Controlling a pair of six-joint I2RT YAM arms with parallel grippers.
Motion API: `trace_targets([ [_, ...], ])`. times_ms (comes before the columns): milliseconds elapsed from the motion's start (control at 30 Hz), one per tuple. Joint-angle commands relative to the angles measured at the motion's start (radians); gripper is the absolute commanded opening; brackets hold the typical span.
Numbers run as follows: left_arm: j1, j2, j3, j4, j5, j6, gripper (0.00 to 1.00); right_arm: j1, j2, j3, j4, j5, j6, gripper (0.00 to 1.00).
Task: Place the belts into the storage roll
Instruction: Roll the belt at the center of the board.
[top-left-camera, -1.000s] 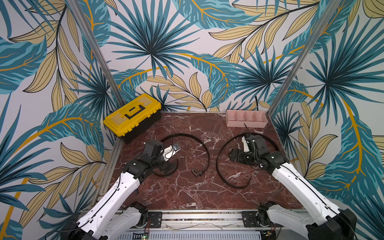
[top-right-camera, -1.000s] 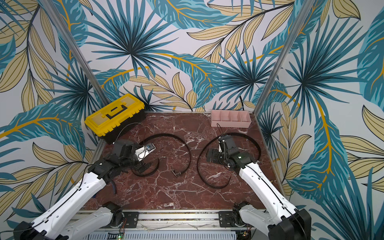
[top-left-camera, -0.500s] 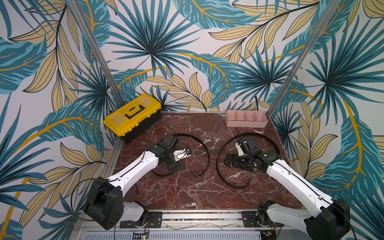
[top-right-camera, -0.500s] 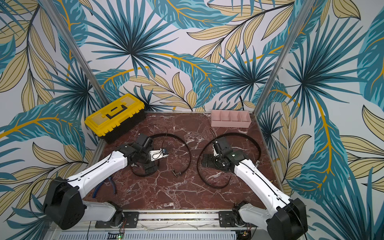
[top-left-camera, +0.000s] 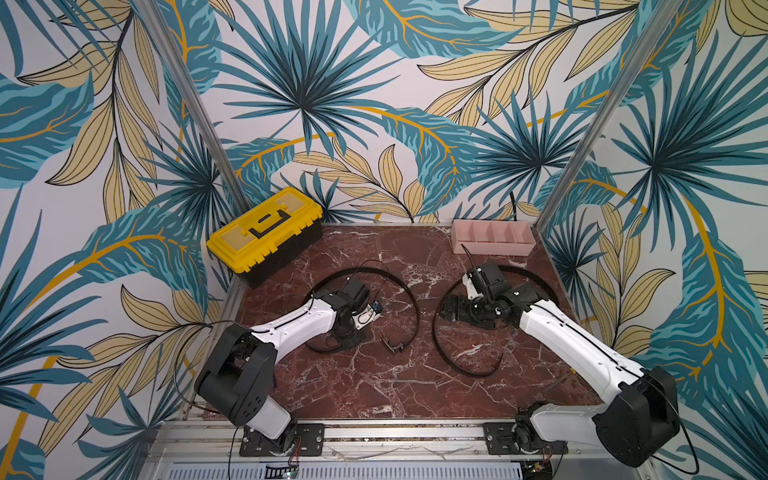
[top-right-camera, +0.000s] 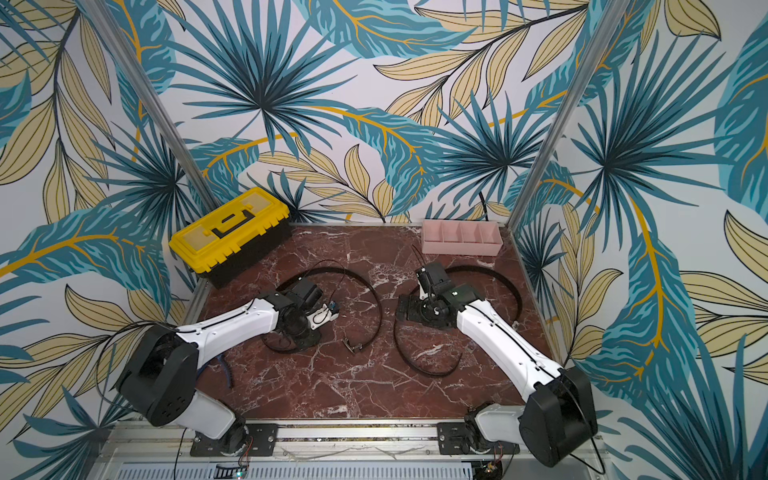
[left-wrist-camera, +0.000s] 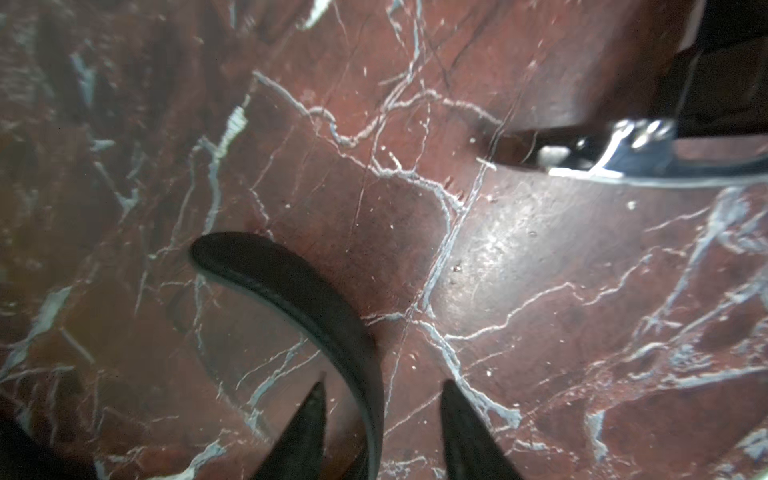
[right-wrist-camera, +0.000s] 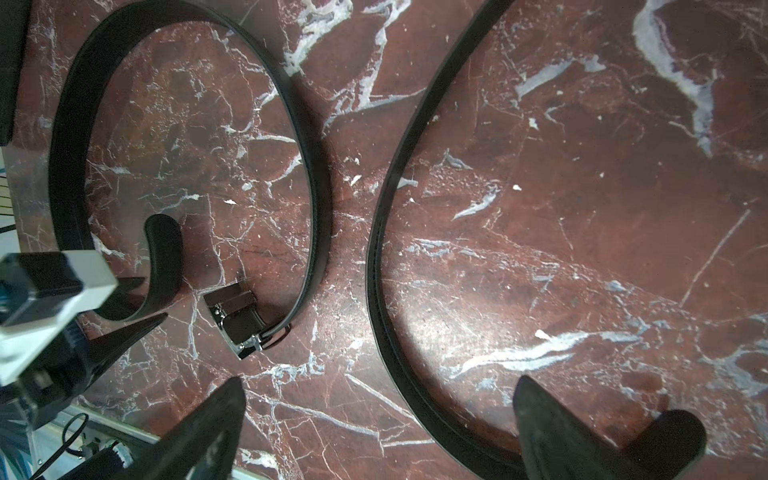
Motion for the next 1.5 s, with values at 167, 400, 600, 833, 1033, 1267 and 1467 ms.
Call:
trace_targets([
  [167, -0.010, 0.117, 0.024, 0.072, -0.103, -0.197, 0.06, 0.003, 0.002, 0.013, 0.021, 0.005, 0.054, 0.99],
  [400, -0.013, 0.193, 0.170, -0.034, -0.115, -0.566, 0.00, 0.003, -0.021, 0.001, 0.004, 0.014, 0.058, 0.99],
  [600, -0.011, 0.175, 0.157, -0.043, -0.100, -1.196, 0.00, 0.002, -0.042, -0.023, 0.002, 0.021, 0.064, 0.99],
  [833, -0.011, 0.225, 0.090, 0.241, 0.058, -1.810, 0.08, 0.002, -0.060, -0.062, 0.026, 0.011, 0.089, 0.99],
  [1033, -0.009, 0.317, 0.258, 0.273, 0.128, -1.728, 0.46, 0.003, -0.068, -0.064, 0.021, 0.019, 0.074, 0.99],
  [1267, 0.019, 0.097, 0.362, 0.016, 0.085, -1.197, 1.00, 0.003, -0.065, -0.050, 0.017, 0.022, 0.039, 0.99],
  [1467, 0.086, -0.061, 0.326, -0.012, 0.135, -0.542, 0.99, 0.003, -0.019, -0.021, 0.004, 0.021, -0.009, 1.00],
])
